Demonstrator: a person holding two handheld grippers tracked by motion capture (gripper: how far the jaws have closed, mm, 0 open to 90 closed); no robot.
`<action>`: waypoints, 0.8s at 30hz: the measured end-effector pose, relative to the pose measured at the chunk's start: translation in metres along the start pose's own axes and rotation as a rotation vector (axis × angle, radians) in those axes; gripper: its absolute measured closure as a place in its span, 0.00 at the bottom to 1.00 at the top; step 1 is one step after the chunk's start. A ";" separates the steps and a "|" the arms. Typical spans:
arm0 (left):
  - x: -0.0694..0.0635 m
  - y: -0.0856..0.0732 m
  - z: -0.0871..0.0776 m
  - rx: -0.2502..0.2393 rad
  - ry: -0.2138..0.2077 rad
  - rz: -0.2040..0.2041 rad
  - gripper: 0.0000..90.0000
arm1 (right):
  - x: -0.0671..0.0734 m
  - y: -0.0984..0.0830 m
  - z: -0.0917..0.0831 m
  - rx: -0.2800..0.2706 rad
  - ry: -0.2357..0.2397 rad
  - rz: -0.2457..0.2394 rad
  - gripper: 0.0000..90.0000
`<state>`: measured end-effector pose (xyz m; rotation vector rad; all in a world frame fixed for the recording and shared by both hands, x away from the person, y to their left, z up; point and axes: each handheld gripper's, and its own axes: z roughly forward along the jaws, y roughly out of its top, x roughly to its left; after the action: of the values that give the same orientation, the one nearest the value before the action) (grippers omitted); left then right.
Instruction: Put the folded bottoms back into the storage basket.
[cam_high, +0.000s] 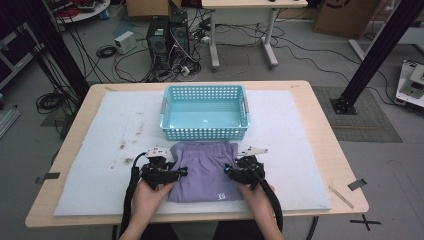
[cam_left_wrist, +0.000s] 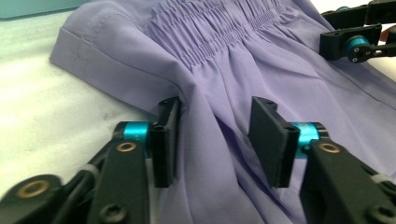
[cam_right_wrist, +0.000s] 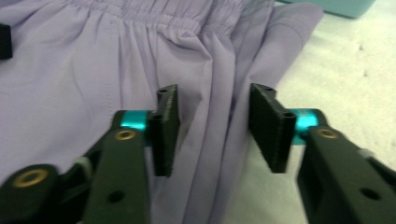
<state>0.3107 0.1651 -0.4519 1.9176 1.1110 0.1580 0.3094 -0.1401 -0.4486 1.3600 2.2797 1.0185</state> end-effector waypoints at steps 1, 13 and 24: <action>0.000 0.000 0.000 -0.001 0.004 -0.002 0.62 | 0.000 0.000 0.000 0.000 0.000 0.000 0.67; -0.005 -0.001 0.002 -0.002 0.010 0.045 0.90 | 0.006 0.000 0.001 0.002 0.030 -0.037 0.96; -0.005 0.007 -0.018 -0.060 -0.097 0.054 0.96 | 0.007 0.007 -0.020 -0.090 0.054 -0.058 0.97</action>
<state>0.3035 0.1711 -0.4344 1.8825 0.9799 0.1258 0.2987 -0.1404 -0.4288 1.2379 2.2681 1.1371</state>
